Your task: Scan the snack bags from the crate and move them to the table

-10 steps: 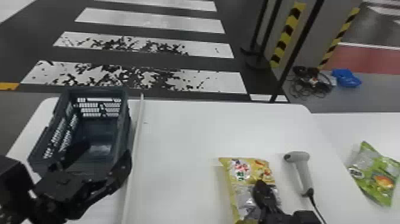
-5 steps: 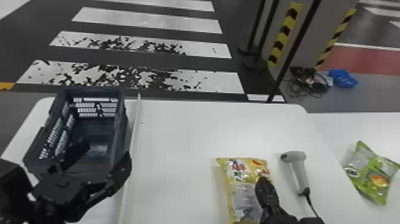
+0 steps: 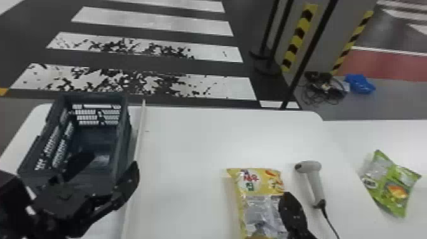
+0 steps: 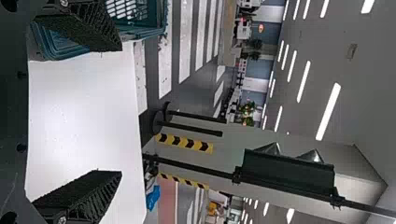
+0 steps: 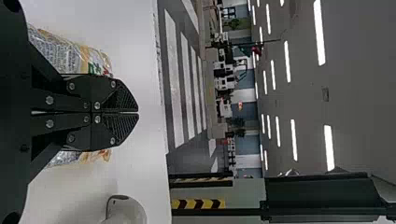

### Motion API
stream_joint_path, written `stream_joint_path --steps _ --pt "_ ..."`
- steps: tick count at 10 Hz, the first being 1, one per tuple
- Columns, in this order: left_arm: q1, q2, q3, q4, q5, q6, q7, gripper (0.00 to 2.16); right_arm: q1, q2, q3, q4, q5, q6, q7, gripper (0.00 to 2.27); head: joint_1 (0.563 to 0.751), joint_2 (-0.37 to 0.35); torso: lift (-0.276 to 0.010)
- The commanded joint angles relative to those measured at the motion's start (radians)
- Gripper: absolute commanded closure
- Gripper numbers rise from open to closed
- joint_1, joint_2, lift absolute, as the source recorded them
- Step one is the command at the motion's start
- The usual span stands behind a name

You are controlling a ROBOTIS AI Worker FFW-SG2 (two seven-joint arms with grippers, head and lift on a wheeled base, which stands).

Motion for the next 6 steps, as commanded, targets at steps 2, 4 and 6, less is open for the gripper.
stream_joint_path --steps 2,4,6 --pt "0.001 0.000 -0.003 0.003 -0.001 0.000 0.000 0.05 -0.001 0.000 0.022 0.066 0.002 -0.057 0.000 2.24 0.695 -0.183 -0.095" --pt "0.000 -0.005 -0.003 0.012 -0.003 0.000 0.000 0.05 -0.012 0.000 0.045 0.101 0.007 -0.069 0.000 2.24 0.695 -0.175 -0.095" --pt "-0.002 -0.013 -0.004 0.018 -0.006 -0.003 0.000 0.05 -0.050 0.000 0.071 0.165 0.016 -0.072 0.002 2.24 0.695 -0.159 -0.095"
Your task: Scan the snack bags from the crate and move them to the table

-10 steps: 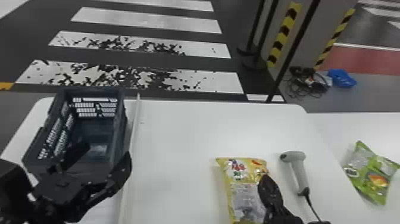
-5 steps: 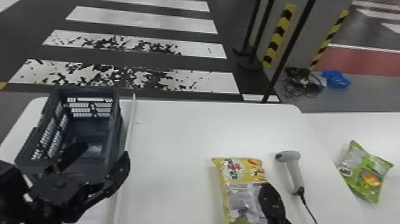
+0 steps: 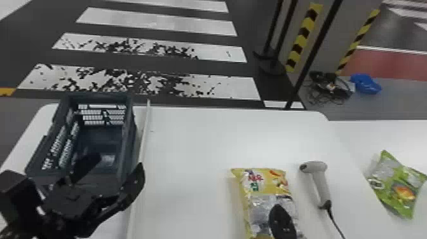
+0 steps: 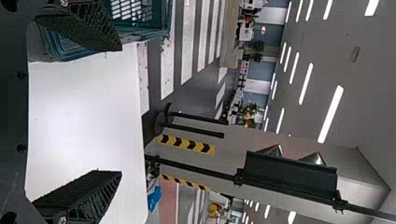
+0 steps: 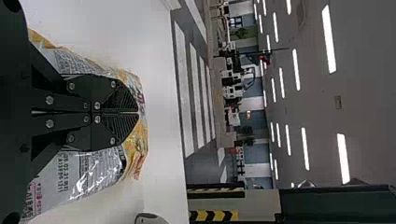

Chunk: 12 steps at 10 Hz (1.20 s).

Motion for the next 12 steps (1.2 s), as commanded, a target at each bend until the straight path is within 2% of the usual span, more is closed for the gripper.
stream_joint_path --steps 1,3,9,12 --pt "0.000 -0.002 -0.001 0.003 -0.004 0.000 0.000 0.05 -0.038 0.000 0.011 0.067 0.001 -0.011 0.001 2.24 0.695 -0.147 -0.095" --pt "0.000 -0.002 0.004 0.009 -0.004 0.000 0.000 0.05 -0.072 -0.002 0.009 0.133 -0.004 -0.027 0.009 2.24 0.695 -0.135 -0.095" --pt "-0.005 -0.006 -0.002 0.034 -0.004 -0.040 -0.003 0.05 -0.095 0.000 0.005 0.239 -0.002 -0.107 0.009 2.24 0.695 -0.144 -0.095" --pt "-0.006 -0.006 -0.001 0.031 -0.004 -0.043 -0.003 0.05 -0.081 0.000 -0.018 0.171 -0.031 -0.131 0.007 2.24 0.695 -0.153 -0.095"
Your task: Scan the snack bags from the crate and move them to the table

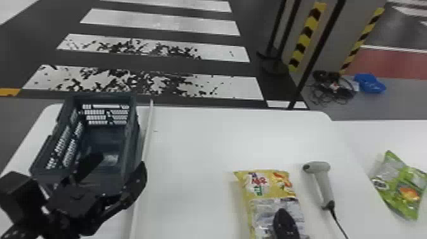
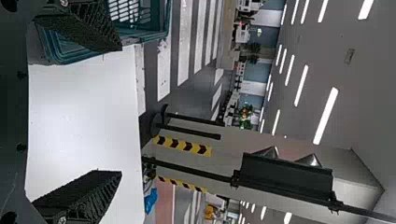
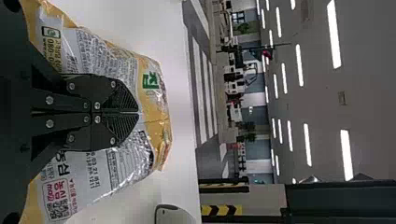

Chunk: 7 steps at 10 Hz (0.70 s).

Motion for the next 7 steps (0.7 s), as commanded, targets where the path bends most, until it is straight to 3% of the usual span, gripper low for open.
stream_joint_path --steps 1,2,3,4,5,7 --pt "0.000 0.000 0.000 -0.004 0.000 -0.002 0.000 0.05 0.029 -0.002 -0.025 -0.103 -0.026 0.016 -0.001 2.23 0.695 -0.157 -0.095" --pt "0.000 0.002 0.000 -0.007 0.000 -0.002 0.000 0.05 0.049 -0.002 -0.040 -0.178 -0.029 0.053 -0.001 2.01 0.695 -0.169 -0.095" --pt "-0.003 0.000 0.000 -0.009 0.000 -0.002 0.000 0.05 0.059 -0.003 -0.051 -0.231 -0.020 0.096 -0.001 1.41 0.695 -0.182 -0.095" --pt "-0.008 0.000 0.000 -0.009 0.000 -0.002 0.000 0.05 0.059 -0.005 -0.068 -0.258 -0.007 0.124 -0.001 0.22 0.695 -0.188 -0.095" --pt "-0.008 0.000 -0.001 -0.009 0.000 -0.002 0.000 0.05 0.059 -0.020 -0.088 -0.294 0.002 0.222 0.000 0.00 0.695 -0.191 -0.095" --pt "-0.009 0.000 -0.001 -0.010 0.000 -0.002 0.000 0.05 0.059 -0.066 -0.149 -0.378 0.002 0.483 0.008 0.00 0.695 -0.206 -0.095"
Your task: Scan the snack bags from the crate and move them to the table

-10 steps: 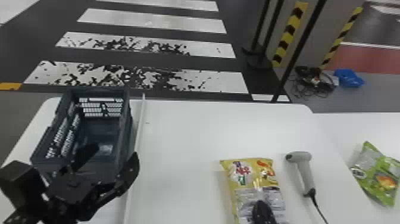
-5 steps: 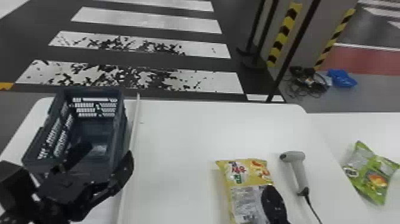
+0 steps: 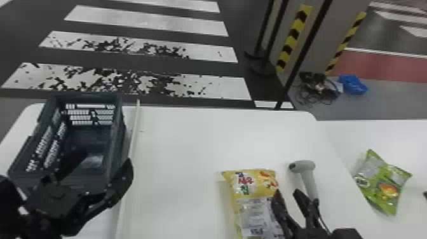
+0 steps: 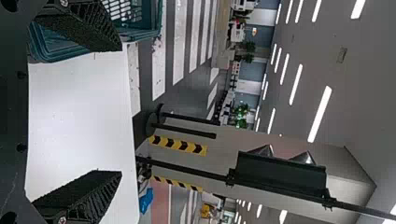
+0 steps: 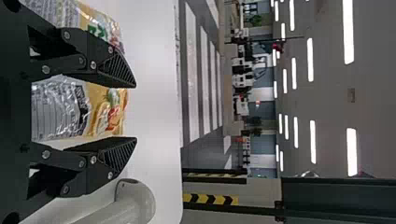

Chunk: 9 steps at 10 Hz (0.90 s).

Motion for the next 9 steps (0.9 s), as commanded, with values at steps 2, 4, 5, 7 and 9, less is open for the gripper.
stream_joint_path --steps 2,4,5,7,9 --pt "-0.001 0.001 0.000 -0.003 0.000 0.000 0.000 0.05 -0.015 -0.039 -0.084 -0.055 -0.006 0.172 0.048 0.01 0.695 -0.247 -0.095" --pt "-0.001 0.005 0.000 -0.019 0.000 0.003 0.000 0.05 -0.050 -0.059 -0.131 -0.061 -0.026 0.243 0.072 0.01 0.695 -0.276 -0.095" --pt "0.001 0.006 -0.003 -0.035 0.000 0.006 0.000 0.05 -0.078 -0.060 -0.157 -0.047 -0.026 0.276 0.079 0.01 0.695 -0.295 -0.095" --pt "0.005 0.008 -0.008 -0.065 -0.002 0.009 0.001 0.05 -0.152 -0.074 -0.182 0.016 -0.029 0.353 0.120 0.02 0.695 -0.327 -0.095" --pt "0.014 0.008 0.005 -0.081 0.000 0.012 0.006 0.05 -0.238 -0.097 -0.193 0.122 -0.026 0.390 0.184 0.02 0.695 -0.347 -0.095"
